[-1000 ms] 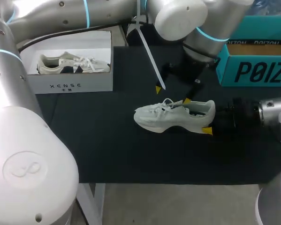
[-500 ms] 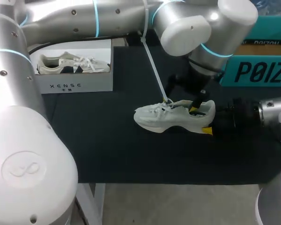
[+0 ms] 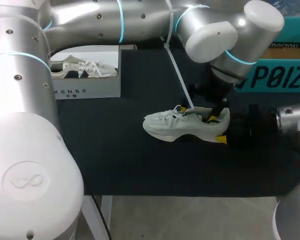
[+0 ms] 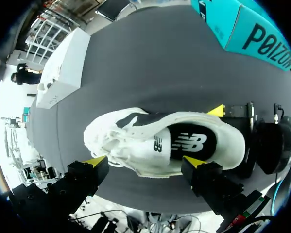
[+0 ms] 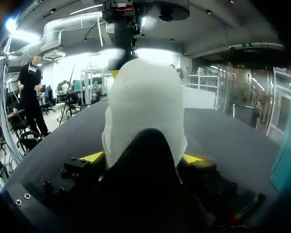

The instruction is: Take the shoe out of the shoebox, open the shoe tongue, remove and reinsert the insole, then place the shoe into the shoebox

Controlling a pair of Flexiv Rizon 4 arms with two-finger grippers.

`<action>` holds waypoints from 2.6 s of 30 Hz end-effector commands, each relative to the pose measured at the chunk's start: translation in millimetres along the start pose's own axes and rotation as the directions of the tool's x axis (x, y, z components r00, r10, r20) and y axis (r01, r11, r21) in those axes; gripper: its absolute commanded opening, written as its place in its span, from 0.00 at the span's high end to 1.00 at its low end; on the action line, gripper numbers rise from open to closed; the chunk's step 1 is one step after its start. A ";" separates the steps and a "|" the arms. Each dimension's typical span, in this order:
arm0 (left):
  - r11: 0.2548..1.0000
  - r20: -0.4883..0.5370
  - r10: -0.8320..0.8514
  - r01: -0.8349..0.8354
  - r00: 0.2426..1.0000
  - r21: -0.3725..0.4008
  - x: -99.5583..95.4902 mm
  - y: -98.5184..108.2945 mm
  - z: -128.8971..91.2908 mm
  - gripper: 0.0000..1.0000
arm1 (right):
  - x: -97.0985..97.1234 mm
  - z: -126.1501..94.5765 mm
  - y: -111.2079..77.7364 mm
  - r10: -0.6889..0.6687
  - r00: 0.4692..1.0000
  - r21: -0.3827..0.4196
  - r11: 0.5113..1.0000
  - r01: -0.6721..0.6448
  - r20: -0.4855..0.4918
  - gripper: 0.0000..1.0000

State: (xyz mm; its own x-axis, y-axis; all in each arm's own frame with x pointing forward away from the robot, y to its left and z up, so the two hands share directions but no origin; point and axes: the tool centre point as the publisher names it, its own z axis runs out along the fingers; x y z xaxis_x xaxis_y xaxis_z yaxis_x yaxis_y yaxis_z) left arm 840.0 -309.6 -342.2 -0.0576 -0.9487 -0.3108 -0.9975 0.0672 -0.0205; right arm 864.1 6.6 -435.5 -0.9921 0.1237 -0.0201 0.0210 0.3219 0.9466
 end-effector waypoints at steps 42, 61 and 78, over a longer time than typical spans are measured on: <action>0.995 0.045 -0.097 0.097 0.994 0.005 -41.9 -9.4 -4.1 1.00 | 0.9 3.9 -3.0 0.000 1.000 0.004 1.000 0.000 0.001 1.00; 0.980 0.049 -0.198 0.199 0.979 -0.013 -131.0 2.7 6.4 1.00 | 0.9 3.9 -3.0 0.000 1.000 0.004 1.000 0.000 0.001 1.00; 0.993 -0.239 -0.043 0.014 0.970 -0.121 -96.6 -2.6 5.0 0.00 | 0.9 3.9 -3.0 0.000 1.000 0.004 1.000 0.000 0.001 1.00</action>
State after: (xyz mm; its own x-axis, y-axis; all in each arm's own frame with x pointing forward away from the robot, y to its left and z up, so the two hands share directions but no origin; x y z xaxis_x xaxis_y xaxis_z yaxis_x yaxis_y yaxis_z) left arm 844.9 -220.5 -313.0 -0.0269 -0.9857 -0.1665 -0.9972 0.0149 0.0729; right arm 863.8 7.4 -435.5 -0.9922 0.1230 -0.0198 0.0210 0.3218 0.9466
